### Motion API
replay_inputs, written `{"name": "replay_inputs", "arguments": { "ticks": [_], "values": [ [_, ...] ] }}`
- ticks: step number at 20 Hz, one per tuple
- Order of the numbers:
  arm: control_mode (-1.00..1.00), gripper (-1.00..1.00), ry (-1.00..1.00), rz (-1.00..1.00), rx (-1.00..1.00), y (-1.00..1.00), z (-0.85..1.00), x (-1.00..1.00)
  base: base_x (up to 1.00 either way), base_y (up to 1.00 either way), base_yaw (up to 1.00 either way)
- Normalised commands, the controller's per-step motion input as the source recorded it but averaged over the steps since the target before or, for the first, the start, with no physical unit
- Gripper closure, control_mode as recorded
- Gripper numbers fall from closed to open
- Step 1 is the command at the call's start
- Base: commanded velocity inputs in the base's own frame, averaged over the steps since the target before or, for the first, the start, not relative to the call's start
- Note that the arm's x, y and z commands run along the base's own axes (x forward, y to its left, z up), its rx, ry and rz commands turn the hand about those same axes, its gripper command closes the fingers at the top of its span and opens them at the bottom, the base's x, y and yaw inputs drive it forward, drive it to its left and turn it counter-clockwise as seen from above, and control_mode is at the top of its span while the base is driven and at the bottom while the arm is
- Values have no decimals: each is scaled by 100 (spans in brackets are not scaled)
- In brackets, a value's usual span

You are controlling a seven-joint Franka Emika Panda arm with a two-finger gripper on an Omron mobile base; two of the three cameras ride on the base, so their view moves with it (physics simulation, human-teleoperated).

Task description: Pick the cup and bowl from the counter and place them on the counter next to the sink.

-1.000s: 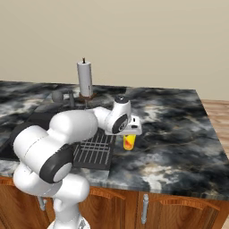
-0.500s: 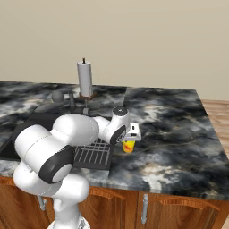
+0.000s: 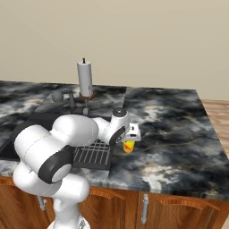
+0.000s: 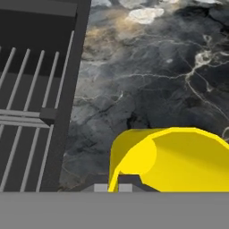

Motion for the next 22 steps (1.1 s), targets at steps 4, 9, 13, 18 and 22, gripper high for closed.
{"name": "replay_inputs", "arguments": {
  "ticks": [4,9,13,18,22],
  "values": [
    [-100,-100,0,0,0,0,0,0,0,0,0],
    [-100,-100,-1,0,0,0,0,0,0,0,0],
    [-100,-100,-3,2,0,0,5,-4,0,0,0],
    [-100,-100,-9,4,0,3,34,-17,0,0,0],
    [-100,-100,-13,1,0,10,41,-20,0,0,0]
  ]
}}
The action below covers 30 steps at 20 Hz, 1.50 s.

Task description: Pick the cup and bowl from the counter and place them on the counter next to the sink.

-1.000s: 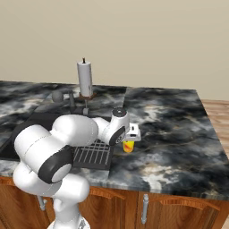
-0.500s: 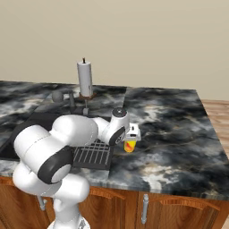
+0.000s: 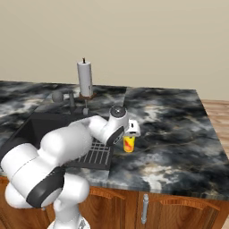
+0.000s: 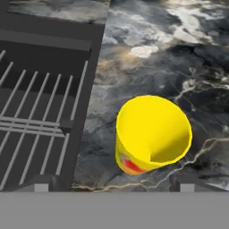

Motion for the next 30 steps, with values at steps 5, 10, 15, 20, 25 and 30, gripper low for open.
{"name": "replay_inputs", "arguments": {
  "ticks": [5,10,15,20,25,30],
  "values": [
    [-100,-100,-3,0,0,20,28,-18,0,0,0],
    [-100,-100,20,-1,0,2,32,-32,0,0,0],
    [-100,-100,37,-10,0,0,42,-36,0,0,0],
    [-100,-100,27,-10,1,0,42,-41,0,0,0],
    [-100,-100,6,-1,8,0,13,-65,0,0,0],
    [-100,-100,-18,0,11,18,-20,-56,0,0,0]
  ]
}}
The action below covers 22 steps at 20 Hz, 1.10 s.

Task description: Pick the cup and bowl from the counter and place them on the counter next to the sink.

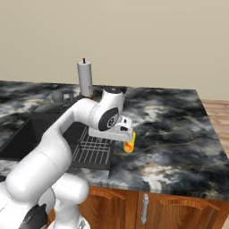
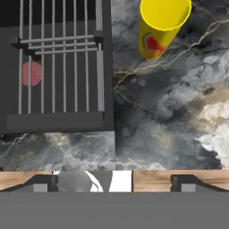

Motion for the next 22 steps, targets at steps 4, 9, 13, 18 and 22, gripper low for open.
{"name": "replay_inputs", "arguments": {
  "ticks": [4,9,13,18,22],
  "values": [
    [-100,-100,-16,0,5,46,-7,-40,0,0,0],
    [-100,-100,-5,0,0,59,0,-27,0,0,0],
    [-100,-100,0,0,0,51,0,-21,0,0,0],
    [-100,-100,0,1,0,9,0,-17,0,0,0],
    [-100,-100,0,0,0,0,0,0,0,0,0]
  ]
}}
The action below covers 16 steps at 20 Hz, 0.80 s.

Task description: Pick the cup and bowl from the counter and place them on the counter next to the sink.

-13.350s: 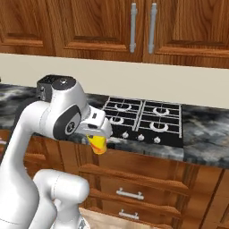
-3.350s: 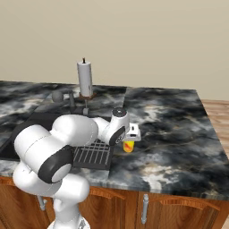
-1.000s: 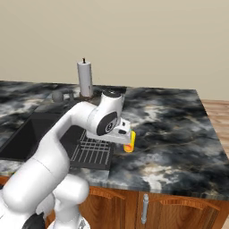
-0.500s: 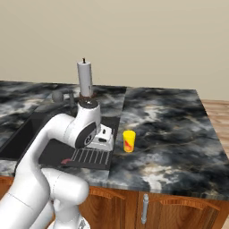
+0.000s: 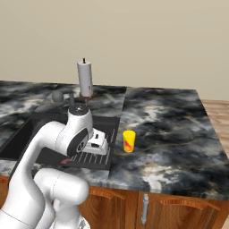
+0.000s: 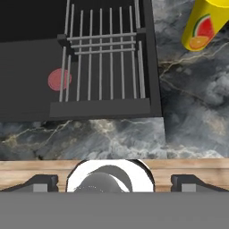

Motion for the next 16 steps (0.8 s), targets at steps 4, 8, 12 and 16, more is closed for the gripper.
{"name": "replay_inputs", "arguments": {
  "ticks": [4,8,12,16],
  "values": [
    [-100,-100,0,0,0,0,0,0,0,0,0],
    [100,-100,0,0,0,0,0,0,0,0,0],
    [100,-100,0,0,0,0,0,0,-53,26,5],
    [100,-100,0,0,0,0,0,0,-100,65,14]
  ]
}}
